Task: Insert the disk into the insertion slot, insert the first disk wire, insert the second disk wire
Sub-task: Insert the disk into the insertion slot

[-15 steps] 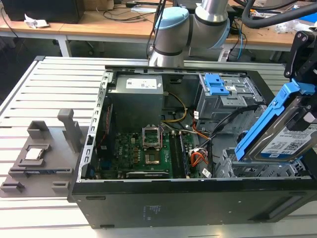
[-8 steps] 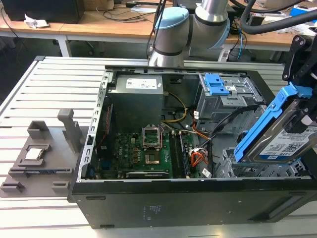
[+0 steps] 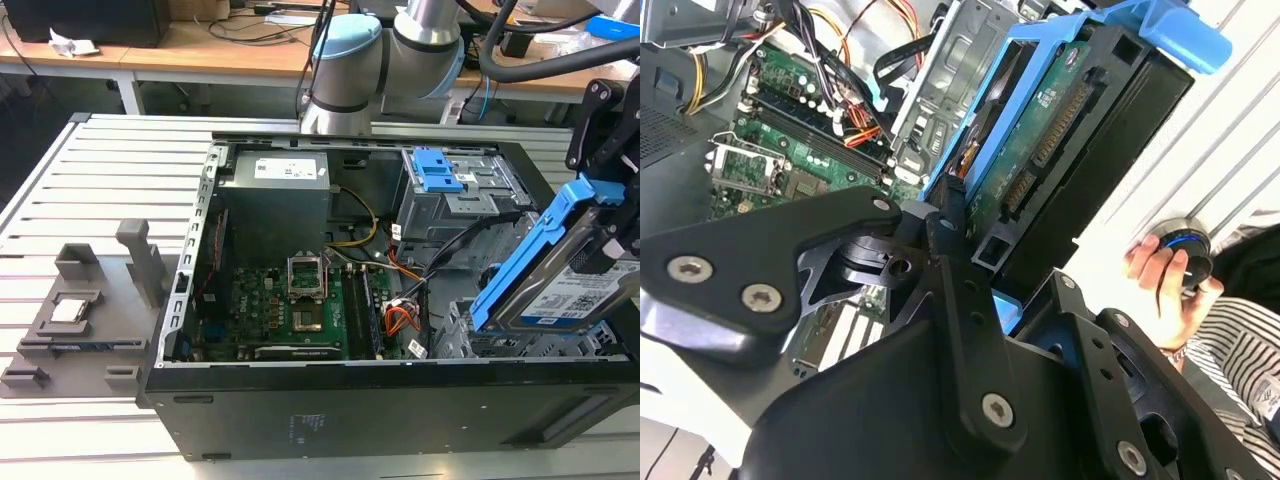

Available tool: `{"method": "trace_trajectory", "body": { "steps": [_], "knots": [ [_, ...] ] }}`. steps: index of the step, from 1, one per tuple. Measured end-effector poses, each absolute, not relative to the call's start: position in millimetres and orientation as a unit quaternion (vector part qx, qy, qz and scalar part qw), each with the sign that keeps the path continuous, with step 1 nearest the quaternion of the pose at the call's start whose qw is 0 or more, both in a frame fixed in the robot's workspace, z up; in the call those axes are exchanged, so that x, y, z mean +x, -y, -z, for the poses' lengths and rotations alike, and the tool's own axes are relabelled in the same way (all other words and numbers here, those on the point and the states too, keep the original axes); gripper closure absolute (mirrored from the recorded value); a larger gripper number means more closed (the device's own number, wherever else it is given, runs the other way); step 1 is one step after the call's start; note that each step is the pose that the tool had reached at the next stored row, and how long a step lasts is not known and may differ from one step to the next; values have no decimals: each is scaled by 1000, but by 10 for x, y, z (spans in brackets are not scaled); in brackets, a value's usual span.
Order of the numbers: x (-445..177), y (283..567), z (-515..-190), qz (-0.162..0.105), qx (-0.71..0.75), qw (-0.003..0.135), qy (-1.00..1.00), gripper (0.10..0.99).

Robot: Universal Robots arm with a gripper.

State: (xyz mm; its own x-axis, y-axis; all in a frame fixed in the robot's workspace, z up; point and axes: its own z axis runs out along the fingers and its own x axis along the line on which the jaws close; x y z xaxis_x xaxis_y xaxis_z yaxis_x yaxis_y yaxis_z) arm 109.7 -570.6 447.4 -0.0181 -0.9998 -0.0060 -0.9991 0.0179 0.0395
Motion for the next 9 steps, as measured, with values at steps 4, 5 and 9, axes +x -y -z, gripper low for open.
{"method": "trace_trajectory", "body": {
  "steps": [4, 5, 9],
  "knots": [
    [1098, 5667, -4469, 16, 701, 12, 713, 722],
    [1097, 5639, -4466, 16, 701, 12, 713, 722],
    [1098, 5548, -4450, 16, 701, 12, 713, 722]
  ]
}}
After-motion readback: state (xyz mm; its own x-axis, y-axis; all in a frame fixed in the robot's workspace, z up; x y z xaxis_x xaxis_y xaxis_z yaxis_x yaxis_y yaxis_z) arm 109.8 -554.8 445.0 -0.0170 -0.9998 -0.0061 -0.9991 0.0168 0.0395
